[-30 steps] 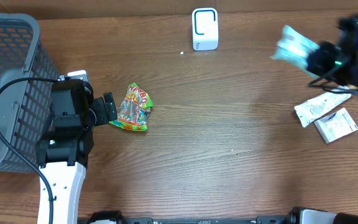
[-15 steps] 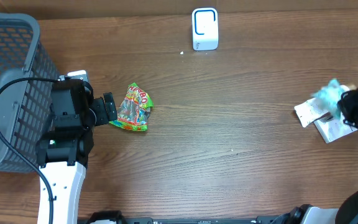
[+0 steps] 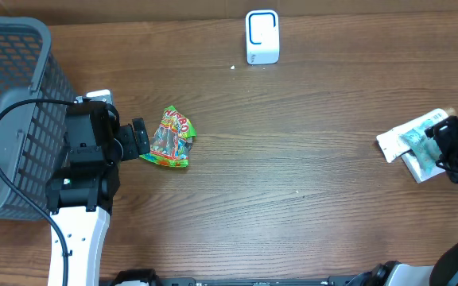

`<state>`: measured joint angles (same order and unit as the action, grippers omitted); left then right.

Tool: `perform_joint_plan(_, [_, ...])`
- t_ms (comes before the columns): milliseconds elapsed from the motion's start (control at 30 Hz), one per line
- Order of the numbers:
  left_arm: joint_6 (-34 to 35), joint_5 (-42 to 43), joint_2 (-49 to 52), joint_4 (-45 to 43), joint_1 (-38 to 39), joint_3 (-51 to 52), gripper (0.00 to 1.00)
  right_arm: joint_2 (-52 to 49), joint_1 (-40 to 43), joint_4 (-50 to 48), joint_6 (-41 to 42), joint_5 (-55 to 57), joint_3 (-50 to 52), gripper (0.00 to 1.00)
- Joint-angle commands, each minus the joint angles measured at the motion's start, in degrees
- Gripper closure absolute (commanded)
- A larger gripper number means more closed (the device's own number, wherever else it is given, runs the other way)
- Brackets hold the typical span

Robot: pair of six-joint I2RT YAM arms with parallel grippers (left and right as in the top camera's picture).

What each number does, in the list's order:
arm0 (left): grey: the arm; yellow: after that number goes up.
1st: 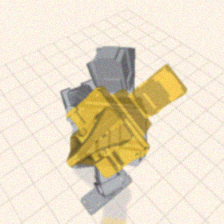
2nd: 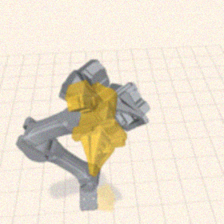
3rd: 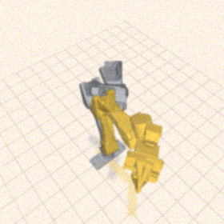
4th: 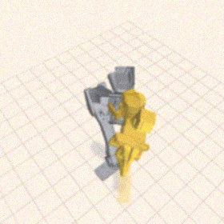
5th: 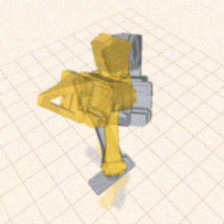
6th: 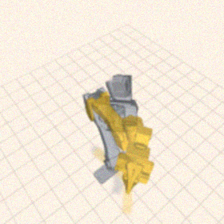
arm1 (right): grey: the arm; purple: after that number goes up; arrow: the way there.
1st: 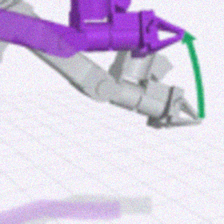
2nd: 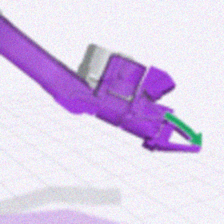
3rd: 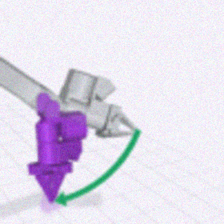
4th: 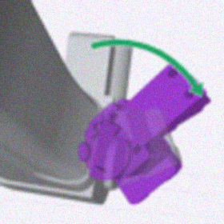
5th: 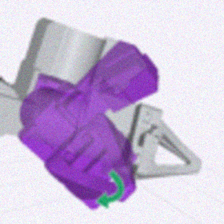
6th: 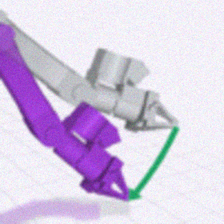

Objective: Scan the item barcode
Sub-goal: 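Carry the tissue pack right and release it on the Hansaplast box, then swing the right gripper left to the Haribo bag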

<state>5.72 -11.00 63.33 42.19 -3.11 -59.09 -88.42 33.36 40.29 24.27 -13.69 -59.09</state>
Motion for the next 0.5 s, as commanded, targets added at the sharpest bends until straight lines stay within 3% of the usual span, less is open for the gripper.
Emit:
perform_joint_plan(0, [-0.8, -0.5, -0.3, -0.2, -0.2, -0.2, 0.0, 1.0, -0.4, 1.2, -4.0, -6.4, -5.4, 0.0])
perform_joint_plan(333, [-0.8, -0.5, -0.3, -0.2, -0.2, -0.2, 0.0, 2.0, -8.4, 19.6, -6.9, 0.1, -29.0, 0.0])
perform_joint_plan(467, [-0.8, -0.5, -0.3, -0.2, -0.2, -0.2, 0.0, 1.9, -11.6, 18.3, -6.8, -8.5, -30.1, 0.0])
